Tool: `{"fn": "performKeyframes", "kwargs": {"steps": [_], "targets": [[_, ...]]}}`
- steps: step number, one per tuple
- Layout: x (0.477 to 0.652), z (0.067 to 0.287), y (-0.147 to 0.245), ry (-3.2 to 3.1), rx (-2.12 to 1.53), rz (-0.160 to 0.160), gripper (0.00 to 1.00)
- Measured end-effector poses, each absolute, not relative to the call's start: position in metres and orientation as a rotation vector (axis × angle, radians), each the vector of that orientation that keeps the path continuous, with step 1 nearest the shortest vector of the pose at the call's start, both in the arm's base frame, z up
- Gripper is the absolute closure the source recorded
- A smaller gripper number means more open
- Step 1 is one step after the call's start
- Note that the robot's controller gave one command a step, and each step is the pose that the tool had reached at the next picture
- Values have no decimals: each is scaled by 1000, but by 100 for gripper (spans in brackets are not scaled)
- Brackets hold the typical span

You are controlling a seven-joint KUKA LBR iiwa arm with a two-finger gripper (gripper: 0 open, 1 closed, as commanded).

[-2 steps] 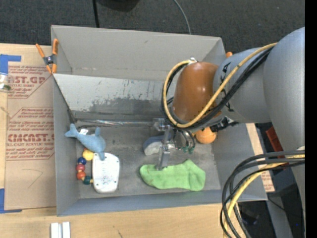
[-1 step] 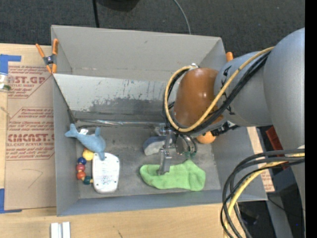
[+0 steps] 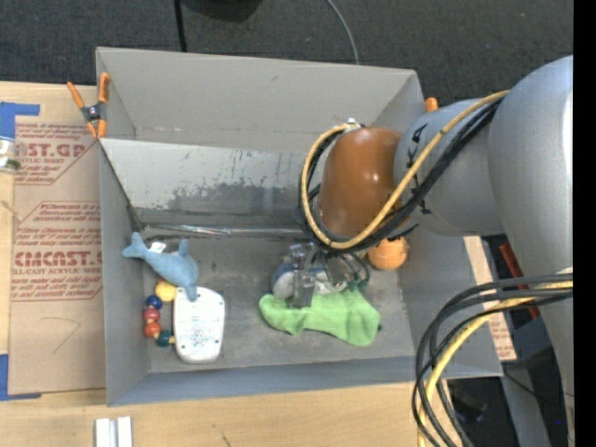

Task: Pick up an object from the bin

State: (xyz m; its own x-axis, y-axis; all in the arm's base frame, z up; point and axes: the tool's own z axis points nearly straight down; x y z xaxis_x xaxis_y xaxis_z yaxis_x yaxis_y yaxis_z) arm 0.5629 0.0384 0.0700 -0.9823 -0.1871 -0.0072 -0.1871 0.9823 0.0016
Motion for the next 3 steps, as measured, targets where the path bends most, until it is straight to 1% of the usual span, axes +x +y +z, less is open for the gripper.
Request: {"fn": "performKeyframes", "kwargs": {"steps": [1,2,3], "targets": [[563,70,38,3121,-295,4,100],[555,156,48,3118,-300,5,100],[555,156,49,3118,-301,6,100]]}}
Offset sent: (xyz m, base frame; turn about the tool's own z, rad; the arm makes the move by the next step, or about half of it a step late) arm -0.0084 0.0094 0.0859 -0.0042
